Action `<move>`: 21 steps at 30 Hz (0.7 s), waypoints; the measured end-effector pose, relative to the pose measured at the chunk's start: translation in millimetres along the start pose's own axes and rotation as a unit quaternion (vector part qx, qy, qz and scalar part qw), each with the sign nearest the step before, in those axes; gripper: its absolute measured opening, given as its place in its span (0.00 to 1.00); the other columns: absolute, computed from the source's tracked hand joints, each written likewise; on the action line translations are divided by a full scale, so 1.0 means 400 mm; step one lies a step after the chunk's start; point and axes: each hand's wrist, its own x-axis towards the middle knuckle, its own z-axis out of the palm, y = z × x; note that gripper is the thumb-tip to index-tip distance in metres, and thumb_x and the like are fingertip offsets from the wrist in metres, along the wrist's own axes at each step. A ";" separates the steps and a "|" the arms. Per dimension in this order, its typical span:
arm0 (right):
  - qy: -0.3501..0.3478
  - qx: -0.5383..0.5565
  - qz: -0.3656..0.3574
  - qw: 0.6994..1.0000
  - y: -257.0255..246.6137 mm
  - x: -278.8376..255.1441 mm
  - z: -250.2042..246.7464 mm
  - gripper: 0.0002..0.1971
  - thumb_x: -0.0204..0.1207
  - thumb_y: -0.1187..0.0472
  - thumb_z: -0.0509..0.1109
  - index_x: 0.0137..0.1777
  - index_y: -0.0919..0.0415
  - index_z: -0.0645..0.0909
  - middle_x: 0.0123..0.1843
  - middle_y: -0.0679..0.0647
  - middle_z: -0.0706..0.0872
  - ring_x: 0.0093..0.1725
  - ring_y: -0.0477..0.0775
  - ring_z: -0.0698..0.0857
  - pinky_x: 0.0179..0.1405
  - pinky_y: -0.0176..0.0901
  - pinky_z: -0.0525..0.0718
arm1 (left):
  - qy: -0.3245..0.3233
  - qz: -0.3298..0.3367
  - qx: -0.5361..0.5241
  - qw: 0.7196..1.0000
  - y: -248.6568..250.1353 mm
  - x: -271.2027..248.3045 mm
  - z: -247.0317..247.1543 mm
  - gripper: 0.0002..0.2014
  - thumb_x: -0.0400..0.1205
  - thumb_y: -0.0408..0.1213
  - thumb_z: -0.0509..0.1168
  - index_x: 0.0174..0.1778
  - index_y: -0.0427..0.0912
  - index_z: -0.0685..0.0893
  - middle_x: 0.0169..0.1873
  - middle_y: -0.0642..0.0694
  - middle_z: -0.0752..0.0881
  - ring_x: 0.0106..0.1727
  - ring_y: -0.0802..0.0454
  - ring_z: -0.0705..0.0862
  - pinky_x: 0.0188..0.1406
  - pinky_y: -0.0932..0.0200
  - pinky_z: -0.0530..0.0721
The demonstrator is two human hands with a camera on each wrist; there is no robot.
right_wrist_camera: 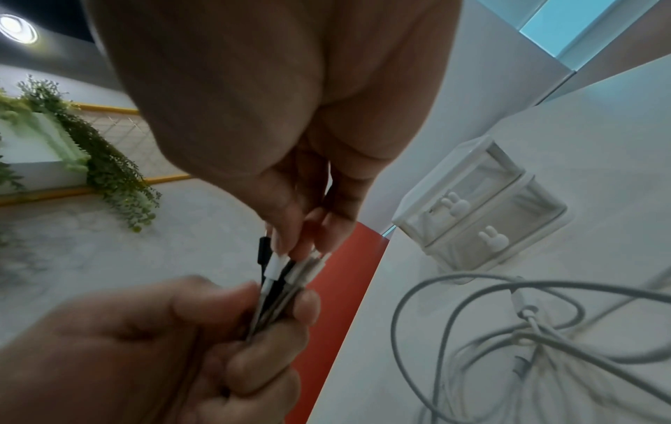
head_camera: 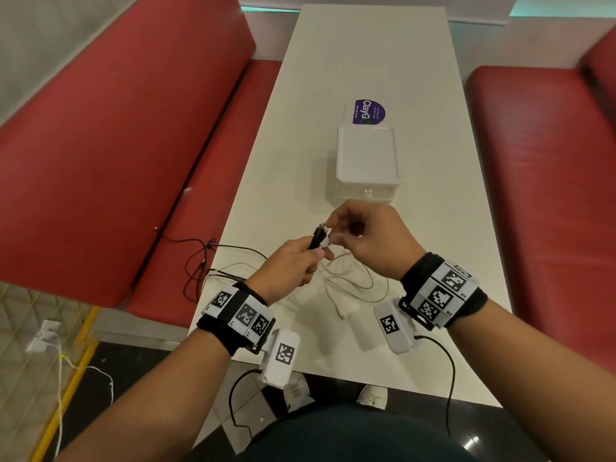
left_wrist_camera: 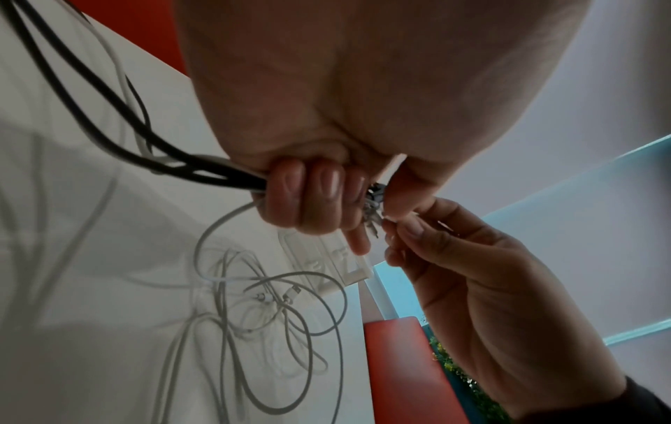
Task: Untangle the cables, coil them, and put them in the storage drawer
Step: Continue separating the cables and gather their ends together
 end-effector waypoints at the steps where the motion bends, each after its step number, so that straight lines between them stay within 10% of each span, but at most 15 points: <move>1: 0.004 0.004 0.000 1.000 -0.002 0.002 0.001 0.10 0.74 0.72 0.75 0.47 0.56 0.88 0.39 0.48 0.92 0.39 0.45 0.89 0.47 0.43 0.89 | 0.001 0.004 0.012 1.000 -0.003 0.000 0.000 0.13 0.90 0.33 0.55 0.49 0.37 0.84 0.23 0.55 0.66 0.23 0.58 0.63 0.23 0.65 0.64; 8: 0.081 0.007 0.034 0.996 -0.010 0.015 0.032 0.07 0.77 0.58 0.78 0.44 0.58 0.83 0.34 0.53 0.89 0.32 0.45 0.86 0.39 0.41 0.88 | 0.044 0.036 -0.062 0.996 0.011 0.004 -0.001 0.14 0.92 0.34 0.52 0.44 0.37 0.78 0.20 0.54 0.67 0.23 0.56 0.66 0.27 0.61 0.67; 11: -0.029 0.148 0.125 0.981 -0.006 0.008 0.075 0.05 0.73 0.65 0.71 0.49 0.61 0.82 0.42 0.61 0.92 0.41 0.58 0.90 0.55 0.62 0.90 | 0.086 0.081 -0.195 0.974 0.043 0.005 -0.009 0.14 0.92 0.34 0.49 0.43 0.37 0.74 0.19 0.51 0.64 0.25 0.50 0.70 0.32 0.58 0.73; 15: -0.107 0.096 0.077 0.987 0.018 -0.013 0.117 0.08 0.72 0.64 0.69 0.48 0.52 0.82 0.47 0.56 0.91 0.50 0.57 0.88 0.61 0.56 0.85 | 0.081 0.129 -0.235 0.960 0.076 0.007 -0.031 0.13 0.92 0.36 0.49 0.46 0.37 0.73 0.21 0.49 0.63 0.25 0.44 0.78 0.42 0.48 0.87; 21: -0.169 -0.049 0.020 0.984 0.024 0.001 0.080 0.10 0.82 0.52 0.72 0.42 0.55 0.88 0.27 0.48 0.80 0.27 0.46 0.76 0.33 0.42 0.77 | 0.123 0.094 -0.002 0.988 0.046 0.008 -0.074 0.10 0.91 0.42 0.54 0.47 0.46 0.77 0.23 0.53 0.68 0.23 0.53 0.65 0.26 0.54 0.72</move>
